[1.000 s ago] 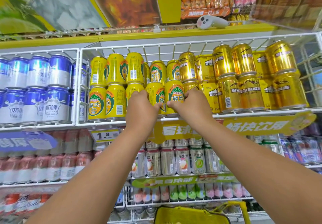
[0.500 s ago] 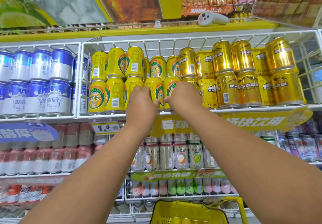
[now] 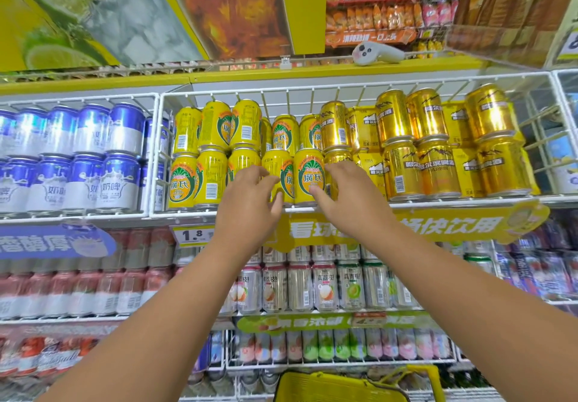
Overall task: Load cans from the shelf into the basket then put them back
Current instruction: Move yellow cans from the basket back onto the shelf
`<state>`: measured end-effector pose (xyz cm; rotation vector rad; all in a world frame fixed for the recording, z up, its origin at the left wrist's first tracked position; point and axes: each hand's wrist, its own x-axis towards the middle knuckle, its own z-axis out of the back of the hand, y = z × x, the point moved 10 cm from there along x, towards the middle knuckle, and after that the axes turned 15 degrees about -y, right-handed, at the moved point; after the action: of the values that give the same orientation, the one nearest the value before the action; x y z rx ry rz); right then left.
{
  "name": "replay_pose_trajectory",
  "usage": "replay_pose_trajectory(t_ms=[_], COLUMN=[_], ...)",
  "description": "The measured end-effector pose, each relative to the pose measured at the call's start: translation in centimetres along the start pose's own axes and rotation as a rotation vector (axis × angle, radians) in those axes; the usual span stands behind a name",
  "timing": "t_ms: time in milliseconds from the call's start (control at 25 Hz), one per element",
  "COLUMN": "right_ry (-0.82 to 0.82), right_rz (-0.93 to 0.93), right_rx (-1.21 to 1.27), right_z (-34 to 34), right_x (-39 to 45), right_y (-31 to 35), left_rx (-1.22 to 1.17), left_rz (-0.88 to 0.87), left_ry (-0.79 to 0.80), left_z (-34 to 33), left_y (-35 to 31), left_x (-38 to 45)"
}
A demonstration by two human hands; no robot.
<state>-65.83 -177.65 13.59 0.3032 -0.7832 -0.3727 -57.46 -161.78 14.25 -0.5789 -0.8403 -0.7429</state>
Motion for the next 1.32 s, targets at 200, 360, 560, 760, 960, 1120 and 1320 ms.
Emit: replay_pose_trajectory(t_ms=[200,360,560,760,960,1120,1320], right_ry=[0.152,0.189,0.201,0.273,0.332,0.389,0.470], right_rz=[0.197,0.236,0.284,0.269,0.222,0.140,0.063], right_rx=[-0.151,-0.165,-0.166,-0.176,-0.193,-0.202,-0.175], right_z=[-1.6,-0.7,-0.3,-0.5,-1.3,-2.7,-4.8], right_x=[-3.9,-6.2,-9.8,-14.1,-18.7,-24.4,-32.2], right_y=[-1.0,-2.2,-3.7,-5.1,-5.3,-5.7,-8.0], left_rx=[0.177,0.275,0.302,0.264,0.184,0.071,0.014], left_rz=[-0.050,-0.040,-0.040,-0.011,0.024,0.053,0.053], left_ry=[0.167,0.241,0.258,0.292,0.320,0.370,0.486], left_z=[-2.0,-2.1,-1.4,-0.8,-0.3,-0.7,-3.3], left_y=[-0.8,-1.5,-4.4,-5.8,-5.8,-5.8,-6.7], left_x=[-3.0,-5.7,-9.4,-14.1,-18.0,-23.4,-31.6])
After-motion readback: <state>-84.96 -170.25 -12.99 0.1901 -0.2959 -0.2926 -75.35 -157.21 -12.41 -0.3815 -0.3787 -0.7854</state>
